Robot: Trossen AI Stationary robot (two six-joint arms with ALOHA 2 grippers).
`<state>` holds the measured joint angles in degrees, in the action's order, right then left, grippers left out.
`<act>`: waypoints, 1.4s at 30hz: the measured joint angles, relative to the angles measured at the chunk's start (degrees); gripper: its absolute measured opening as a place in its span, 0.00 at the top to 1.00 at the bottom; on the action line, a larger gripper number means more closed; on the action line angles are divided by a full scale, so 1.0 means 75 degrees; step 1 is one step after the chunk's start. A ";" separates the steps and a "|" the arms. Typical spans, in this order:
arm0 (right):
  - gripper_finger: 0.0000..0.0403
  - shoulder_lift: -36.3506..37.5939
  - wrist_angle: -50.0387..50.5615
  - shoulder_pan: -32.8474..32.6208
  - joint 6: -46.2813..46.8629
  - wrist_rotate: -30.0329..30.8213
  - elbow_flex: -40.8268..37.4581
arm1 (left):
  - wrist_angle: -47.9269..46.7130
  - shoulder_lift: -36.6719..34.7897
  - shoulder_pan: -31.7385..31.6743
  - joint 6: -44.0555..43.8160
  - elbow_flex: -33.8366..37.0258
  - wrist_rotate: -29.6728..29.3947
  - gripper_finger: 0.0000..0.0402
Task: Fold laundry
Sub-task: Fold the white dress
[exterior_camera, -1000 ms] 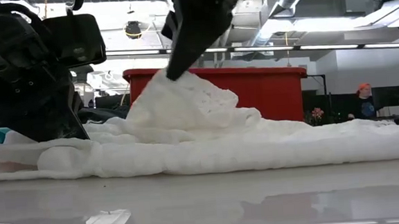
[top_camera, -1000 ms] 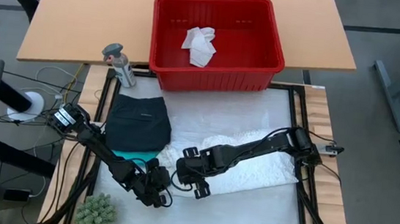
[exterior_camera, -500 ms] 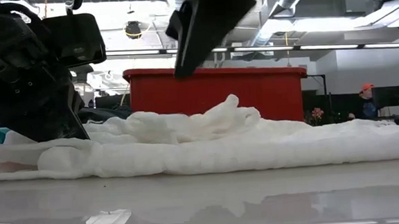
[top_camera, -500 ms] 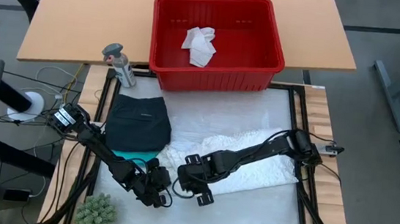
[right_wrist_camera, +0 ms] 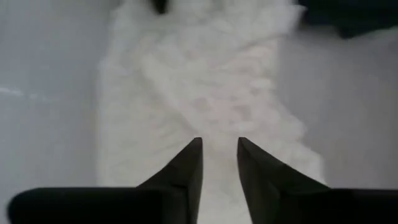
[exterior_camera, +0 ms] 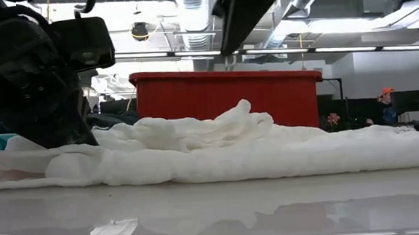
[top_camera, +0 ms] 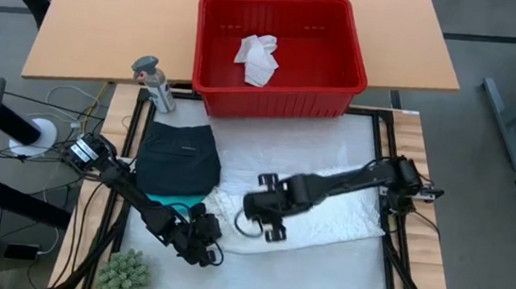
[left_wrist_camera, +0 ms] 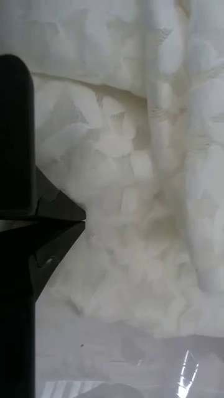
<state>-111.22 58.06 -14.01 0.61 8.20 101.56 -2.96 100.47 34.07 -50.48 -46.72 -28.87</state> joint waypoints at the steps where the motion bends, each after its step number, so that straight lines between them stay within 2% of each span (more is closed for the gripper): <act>1: 0.73 0.0000 -0.0217 0.0131 -0.0047 -0.0120 -0.0169 | 0.0031 0.0000 -0.0035 -0.0003 0.0000 0.0020 1.00; 7: 0.93 -0.0026 -0.1255 0.0721 -0.0245 -0.0305 -0.1300 | 0.0202 0.0000 -0.0186 -0.0018 0.0000 0.0142 1.00; 10: 0.96 0.0024 -0.1307 0.0964 -0.0344 -0.0338 -0.1568 | 0.0224 -0.0005 -0.0231 -0.0117 0.0000 0.0392 1.00; 12: 0.92 0.0041 -0.1213 0.1105 -0.0363 -0.0694 -0.1687 | 0.0118 -0.0017 -0.0234 -0.0240 -0.0005 0.0555 1.00; 14: 0.83 0.0041 -0.1111 0.1189 -0.0411 -0.1060 -0.1854 | -0.0182 -0.0022 -0.0234 -0.0255 -0.0009 0.0830 1.00; 18: 0.70 0.0041 -0.1185 0.1103 -0.0399 -0.1167 -0.2283 | -0.0628 -0.0061 -0.0200 -0.0376 -0.0041 0.1440 1.00; 24: 0.68 0.0039 -0.2010 0.0772 -0.0247 -0.1279 -0.3010 | -0.0616 -0.0139 -0.0186 -0.0562 -0.0019 0.1397 1.00; 29: 0.70 0.0038 -0.2307 0.0633 -0.0271 -0.1310 -0.3166 | -0.0507 -0.0733 -0.0429 -0.0568 0.0032 0.0694 1.00; 32: 0.70 0.0041 -0.2396 0.0630 -0.0306 -0.1310 -0.3166 | -0.0359 -0.1359 -0.0618 -0.0555 0.0017 0.0083 1.00; 38: 0.70 0.0038 -0.2436 0.0627 -0.0485 -0.1346 -0.3163 | -0.0324 -0.2681 -0.0906 -0.0163 0.0005 -0.0609 1.00; 42: 0.70 0.0106 -0.2428 0.0627 -0.0357 -0.1611 -0.3163 | -0.0028 -0.2964 -0.0936 -0.0049 0.0000 -0.2212 1.00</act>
<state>-110.42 39.85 -9.30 -2.06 -3.88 77.84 -3.16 78.24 27.05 -50.84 -46.72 -45.46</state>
